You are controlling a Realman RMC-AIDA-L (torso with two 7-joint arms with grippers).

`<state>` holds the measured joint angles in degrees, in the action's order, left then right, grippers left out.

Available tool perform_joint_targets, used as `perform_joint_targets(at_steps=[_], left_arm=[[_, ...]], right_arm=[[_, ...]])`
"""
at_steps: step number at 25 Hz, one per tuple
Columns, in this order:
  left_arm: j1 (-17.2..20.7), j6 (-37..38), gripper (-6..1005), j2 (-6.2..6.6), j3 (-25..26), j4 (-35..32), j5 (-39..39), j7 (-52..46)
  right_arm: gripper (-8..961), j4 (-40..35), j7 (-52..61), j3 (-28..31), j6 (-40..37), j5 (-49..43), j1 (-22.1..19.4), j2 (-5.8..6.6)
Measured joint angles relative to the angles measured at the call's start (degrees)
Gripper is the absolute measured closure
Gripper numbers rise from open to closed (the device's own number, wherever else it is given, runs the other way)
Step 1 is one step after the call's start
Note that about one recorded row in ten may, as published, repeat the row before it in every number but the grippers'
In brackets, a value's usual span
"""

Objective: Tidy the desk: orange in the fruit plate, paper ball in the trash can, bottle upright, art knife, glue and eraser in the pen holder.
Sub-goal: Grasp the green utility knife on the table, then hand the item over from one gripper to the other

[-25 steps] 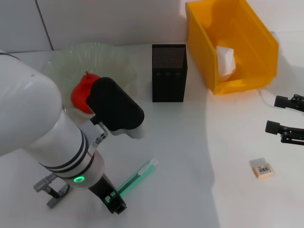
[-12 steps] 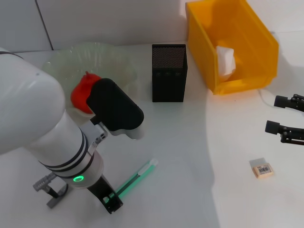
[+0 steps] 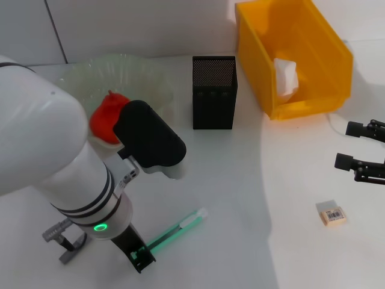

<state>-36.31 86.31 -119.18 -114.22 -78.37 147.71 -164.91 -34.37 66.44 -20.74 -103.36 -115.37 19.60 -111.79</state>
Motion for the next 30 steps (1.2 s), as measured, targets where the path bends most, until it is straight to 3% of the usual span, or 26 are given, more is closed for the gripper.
perform_joint_targets(at_steps=[11,15,20,21,24,29,30], left_arm=[[0.81,0.20,810,0.01,0.79,-5.75,-0.10,0.69],[4.97,-3.84,809,0.15,5.28,-15.23,-1.65,5.95],[8.35,-8.21,809,0.30,6.56,-20.04,-3.72,10.66],[12.14,-12.90,809,0.36,6.89,-23.46,-5.18,15.08],[16.78,-18.78,810,0.43,7.85,-26.59,-9.16,21.57],[23.78,-25.99,810,0.50,12.67,-26.89,-24.99,36.63],[27.35,-29.89,809,0.55,13.76,-24.77,-33.24,45.48]], right_arm=[[145,0.79,0.20,2.03,-0.61,4.73,-0.30,-0.20],[146,2.40,1.01,2.52,-1.57,12.82,-1.04,0.16],[146,2.34,2.15,2.79,-5.80,14.92,-0.76,0.56],[146,2.34,2.15,2.79,-5.80,14.92,-0.76,0.56],[147,2.11,2.20,2.82,-8.65,16.99,-0.80,0.66],[147,2.39,2.31,3.31,-13.40,19.64,-1.24,1.34],[147,2.61,2.32,4.00,-15.02,19.92,-1.26,1.37]])
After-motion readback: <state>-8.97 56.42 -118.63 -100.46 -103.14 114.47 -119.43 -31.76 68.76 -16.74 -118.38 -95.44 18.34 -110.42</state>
